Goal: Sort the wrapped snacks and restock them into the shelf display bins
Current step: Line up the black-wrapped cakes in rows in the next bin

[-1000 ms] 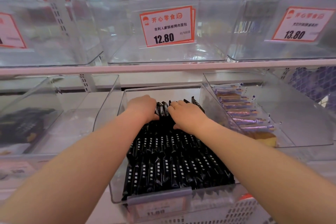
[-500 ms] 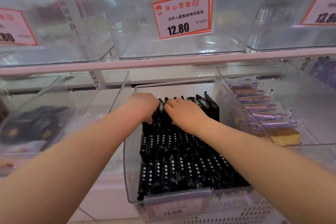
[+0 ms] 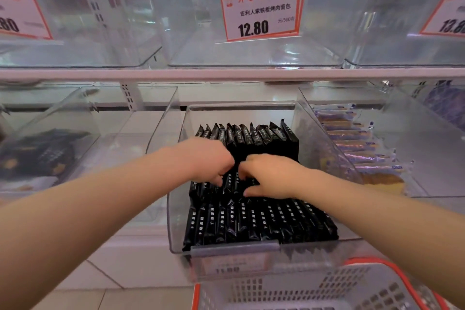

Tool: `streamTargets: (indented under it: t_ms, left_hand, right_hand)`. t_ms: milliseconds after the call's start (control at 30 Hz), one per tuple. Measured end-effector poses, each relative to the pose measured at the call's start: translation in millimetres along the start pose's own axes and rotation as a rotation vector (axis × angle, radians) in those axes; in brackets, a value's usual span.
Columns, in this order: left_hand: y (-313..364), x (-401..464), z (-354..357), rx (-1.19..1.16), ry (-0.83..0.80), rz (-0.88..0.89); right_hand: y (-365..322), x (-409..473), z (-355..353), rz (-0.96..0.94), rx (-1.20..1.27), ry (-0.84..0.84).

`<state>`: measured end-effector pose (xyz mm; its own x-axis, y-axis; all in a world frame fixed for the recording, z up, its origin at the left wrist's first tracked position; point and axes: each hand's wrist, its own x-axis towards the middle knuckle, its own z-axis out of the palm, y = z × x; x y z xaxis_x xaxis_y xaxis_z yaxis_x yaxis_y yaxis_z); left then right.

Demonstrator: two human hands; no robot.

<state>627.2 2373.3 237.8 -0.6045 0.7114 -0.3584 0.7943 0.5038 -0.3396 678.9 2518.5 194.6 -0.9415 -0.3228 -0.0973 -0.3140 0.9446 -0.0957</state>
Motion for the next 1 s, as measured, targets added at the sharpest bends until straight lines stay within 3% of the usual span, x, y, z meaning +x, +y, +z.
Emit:
streamTargets:
  t_ms: [67, 200, 467, 600, 700, 867, 1000]
  left_hand:
    - [13, 2, 0, -0.004, -0.122, -0.024]
    - [28, 13, -2, -0.097, -0.199, -0.024]
    - [39, 5, 7, -0.014, -0.072, -0.075]
    - [46, -4, 6, -0.226, 0.021, 0.067]
    - [57, -11, 9, -0.347, -0.005, 0.128]
    - [67, -20, 16, -0.320, -0.024, 0.050]
    - [72, -19, 17, -0.277, 0.031, 0.022]
  right_hand:
    - [-1, 1, 5, 0.051, 0.029, -0.052]
    - [-4, 8, 12, 0.122, -0.039, 0.056]
    - [7, -37, -15, 0.059, 0.211, -0.138]
    - [1, -68, -10, -0.045, 0.144, -0.327]
    - [1, -69, -4, -0.069, 0.048, -0.261]
    - [-2, -70, 2, -0.040, -0.062, -0.114]
    - [1, -84, -14, 0.044, -0.053, -0.183]
